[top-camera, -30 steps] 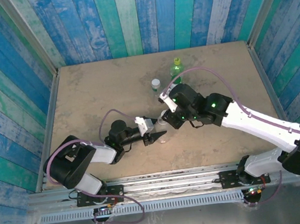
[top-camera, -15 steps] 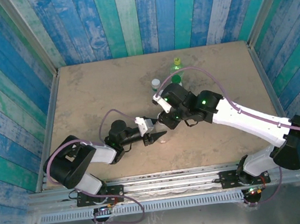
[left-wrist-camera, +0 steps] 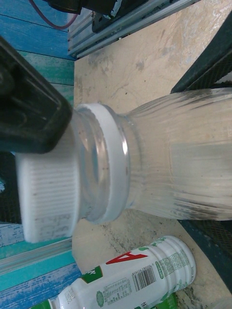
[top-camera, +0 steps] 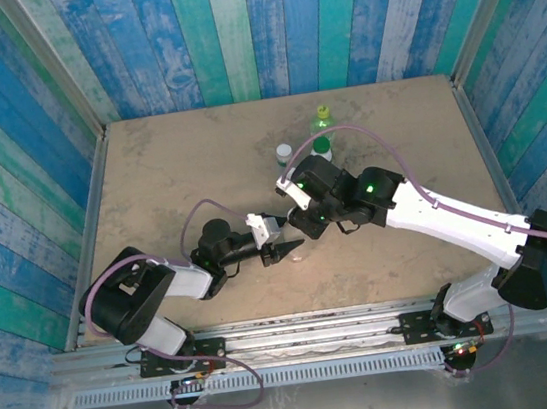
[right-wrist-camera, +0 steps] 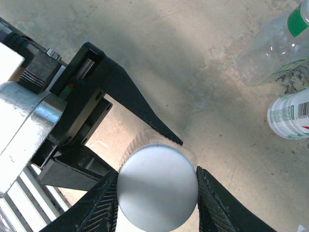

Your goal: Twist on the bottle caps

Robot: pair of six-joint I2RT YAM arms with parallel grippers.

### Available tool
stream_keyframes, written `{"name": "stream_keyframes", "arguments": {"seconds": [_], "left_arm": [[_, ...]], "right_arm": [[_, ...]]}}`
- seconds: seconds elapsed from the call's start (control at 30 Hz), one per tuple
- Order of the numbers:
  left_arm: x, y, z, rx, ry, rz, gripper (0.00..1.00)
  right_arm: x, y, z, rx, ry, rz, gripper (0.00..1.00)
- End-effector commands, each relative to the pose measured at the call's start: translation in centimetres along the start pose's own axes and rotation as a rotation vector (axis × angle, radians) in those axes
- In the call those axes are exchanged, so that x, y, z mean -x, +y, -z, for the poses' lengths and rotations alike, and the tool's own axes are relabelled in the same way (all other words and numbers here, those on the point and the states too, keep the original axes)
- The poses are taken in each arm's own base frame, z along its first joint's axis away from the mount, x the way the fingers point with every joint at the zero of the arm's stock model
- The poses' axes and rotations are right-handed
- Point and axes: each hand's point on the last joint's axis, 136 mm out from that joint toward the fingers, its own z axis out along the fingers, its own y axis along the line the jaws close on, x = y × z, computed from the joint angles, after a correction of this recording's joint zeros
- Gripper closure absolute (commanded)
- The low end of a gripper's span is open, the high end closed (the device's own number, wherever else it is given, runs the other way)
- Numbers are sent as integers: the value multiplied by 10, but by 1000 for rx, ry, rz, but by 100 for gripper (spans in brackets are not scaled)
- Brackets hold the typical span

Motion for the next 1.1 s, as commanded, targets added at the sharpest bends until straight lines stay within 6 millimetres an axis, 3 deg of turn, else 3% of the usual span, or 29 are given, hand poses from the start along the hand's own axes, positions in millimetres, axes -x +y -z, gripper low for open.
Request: {"name": "stream_keyframes", "arguments": {"seconds": [0.0, 0.33, 0.43, 0.6, 0.67, 0.77, 0.87, 1.07], "left_arm": [[-19, -2, -3, -9, 58, 34, 43], [-18, -1, -3, -8, 57, 31, 43], [-18, -1, -3, -6, 59, 31, 43], [-18, -2, -3, -9, 58, 31, 43], [-17, -2, -3, -8, 57, 29, 43], [-18, -2, -2, -10, 58, 31, 43], [-18, -2, -2, -10, 58, 30, 43], [-18, -2, -2, -9, 59, 31, 43]], "right_arm": [[-27, 6, -13, 16, 101, 35, 57], [-8, 8, 3, 17, 19, 47, 51], [0, 4, 12, 0, -28, 37, 34], [10, -3, 22, -27, -111, -17, 22], [13, -4, 23, -6, -135, -48, 24], [11, -6, 20, 59, -132, -116, 39], [6, -10, 13, 112, -108, -170, 48], [-8, -10, -3, 162, -38, -191, 56]]}}
